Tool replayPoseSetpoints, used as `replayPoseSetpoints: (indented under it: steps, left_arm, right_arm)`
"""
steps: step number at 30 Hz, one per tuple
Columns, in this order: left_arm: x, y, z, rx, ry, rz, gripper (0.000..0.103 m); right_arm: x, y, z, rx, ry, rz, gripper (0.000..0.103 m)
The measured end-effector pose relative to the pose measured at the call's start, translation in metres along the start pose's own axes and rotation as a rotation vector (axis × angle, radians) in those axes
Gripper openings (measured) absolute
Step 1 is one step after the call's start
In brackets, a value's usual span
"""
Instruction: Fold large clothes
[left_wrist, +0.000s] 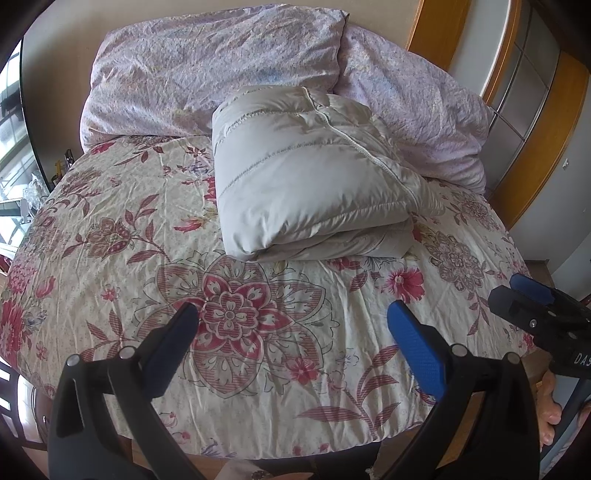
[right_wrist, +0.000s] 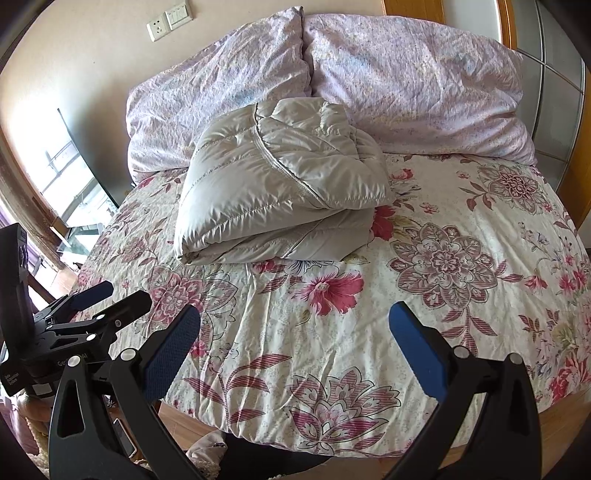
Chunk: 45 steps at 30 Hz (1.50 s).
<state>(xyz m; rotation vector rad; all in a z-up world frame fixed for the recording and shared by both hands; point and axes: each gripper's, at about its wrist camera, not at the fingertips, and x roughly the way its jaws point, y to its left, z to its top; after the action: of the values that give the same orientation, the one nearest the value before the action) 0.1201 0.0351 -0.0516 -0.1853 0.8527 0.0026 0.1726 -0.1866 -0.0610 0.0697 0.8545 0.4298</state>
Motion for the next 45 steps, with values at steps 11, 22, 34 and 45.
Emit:
replayPoseSetpoints:
  steps: [11, 22, 34, 45]
  left_arm:
    - [-0.0017, -0.0047, 0.0002, 0.013, -0.005, -0.016, 0.101]
    - [-0.0027, -0.0078, 0.0003, 0.023, -0.006, -0.024, 0.101]
    - [-0.0022, -0.008, -0.0001, 0.024, -0.004, -0.024, 0.101]
    - [-0.001, -0.0079, 0.0, 0.024, -0.002, -0.025, 0.101]
  right_arm:
    - [0.0005, -0.0015, -0.0003, 0.007, -0.002, 0.001, 0.102]
    - [0.0004, -0.0026, -0.0002, 0.005, -0.002, 0.001, 0.102]
    - [0.001, -0.0034, -0.0006, 0.008, -0.001, 0.002, 0.102]
    - [0.0033, -0.0031, -0.0011, 0.015, 0.0, 0.009, 0.102]
